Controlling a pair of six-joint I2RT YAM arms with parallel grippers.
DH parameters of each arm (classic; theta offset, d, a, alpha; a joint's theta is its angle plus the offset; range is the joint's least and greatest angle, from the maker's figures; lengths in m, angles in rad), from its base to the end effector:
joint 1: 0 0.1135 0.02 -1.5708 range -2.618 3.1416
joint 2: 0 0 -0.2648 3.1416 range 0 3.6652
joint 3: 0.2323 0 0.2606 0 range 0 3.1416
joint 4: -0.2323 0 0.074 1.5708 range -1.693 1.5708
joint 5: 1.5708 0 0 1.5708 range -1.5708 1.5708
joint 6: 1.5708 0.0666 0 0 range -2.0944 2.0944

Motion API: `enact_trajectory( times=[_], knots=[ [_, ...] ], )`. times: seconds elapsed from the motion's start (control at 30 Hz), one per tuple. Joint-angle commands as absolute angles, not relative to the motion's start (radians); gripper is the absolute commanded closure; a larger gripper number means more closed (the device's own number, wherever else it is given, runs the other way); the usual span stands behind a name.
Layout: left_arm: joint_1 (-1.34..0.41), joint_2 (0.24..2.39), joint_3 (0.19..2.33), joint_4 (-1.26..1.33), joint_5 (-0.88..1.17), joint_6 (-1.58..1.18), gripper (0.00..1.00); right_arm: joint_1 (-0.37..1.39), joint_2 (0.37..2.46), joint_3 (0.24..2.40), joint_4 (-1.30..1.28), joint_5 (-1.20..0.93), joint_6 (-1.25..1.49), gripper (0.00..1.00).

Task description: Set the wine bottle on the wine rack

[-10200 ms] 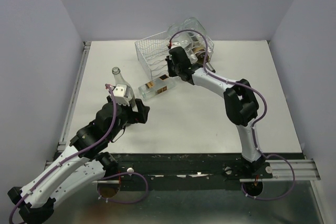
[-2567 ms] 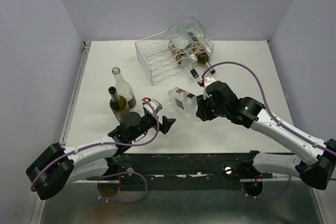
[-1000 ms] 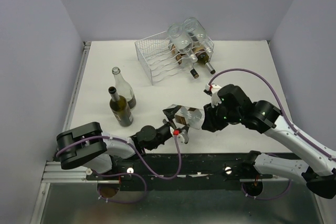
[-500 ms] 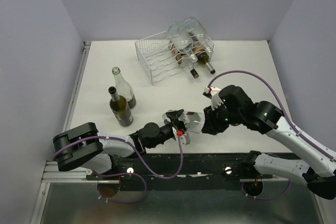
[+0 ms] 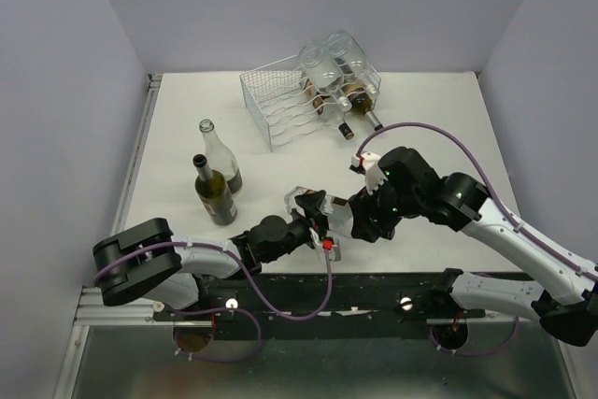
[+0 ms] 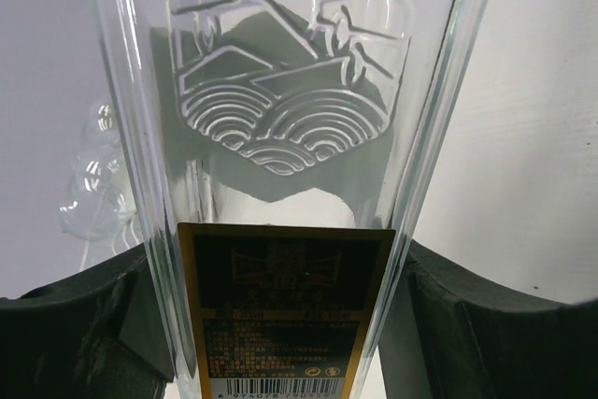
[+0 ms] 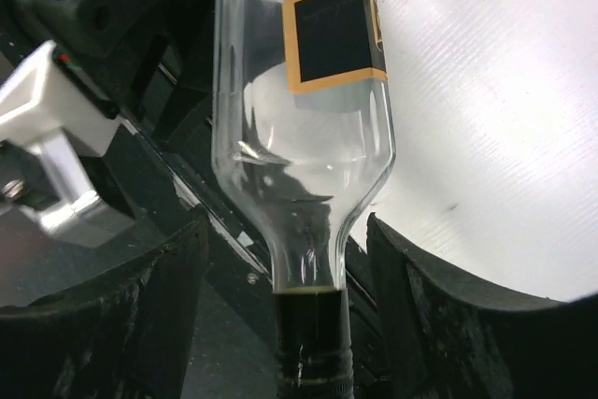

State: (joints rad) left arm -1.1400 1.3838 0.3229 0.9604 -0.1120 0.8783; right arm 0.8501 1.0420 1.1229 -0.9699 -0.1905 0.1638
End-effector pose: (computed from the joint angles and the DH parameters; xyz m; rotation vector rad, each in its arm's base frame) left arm 0.1264 -0.2571 0.1676 1.3680 0.9608 -0.1042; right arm 0.1371 0.1753 0.3142 -0.9422 2.3795 0.6542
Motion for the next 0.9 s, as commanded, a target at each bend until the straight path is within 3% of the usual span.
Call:
enact_trajectory(
  times=[0.0, 0.57, 0.7, 0.77, 0.87],
  knots=[
    [-1.137, 1.255, 0.422, 0.994, -0.133, 1.034, 1.0, 0.854, 1.083, 1.1, -0.966, -0.182, 0.109, 0.24],
    [-1.132, 1.298, 0.463, 1.091, -0.227, 1.138, 1.0, 0.857, 1.132, 1.091, -0.983, -0.236, 0.144, 0.32],
    [-1.132, 1.338, 0.474, 1.134, -0.268, 1.147, 1.0, 0.856, 1.143, 1.081, -0.996, -0.238, 0.158, 0.56],
    [-1.134, 1.341, 0.485, 1.115, -0.271, 1.128, 1.0, 0.856, 1.161, 1.078, -1.002, -0.232, 0.163, 0.75],
    [-1.132, 1.338, 0.497, 1.095, -0.273, 1.098, 1.0, 0.856, 1.183, 1.072, -0.996, -0.212, 0.173, 0.94]
  ],
)
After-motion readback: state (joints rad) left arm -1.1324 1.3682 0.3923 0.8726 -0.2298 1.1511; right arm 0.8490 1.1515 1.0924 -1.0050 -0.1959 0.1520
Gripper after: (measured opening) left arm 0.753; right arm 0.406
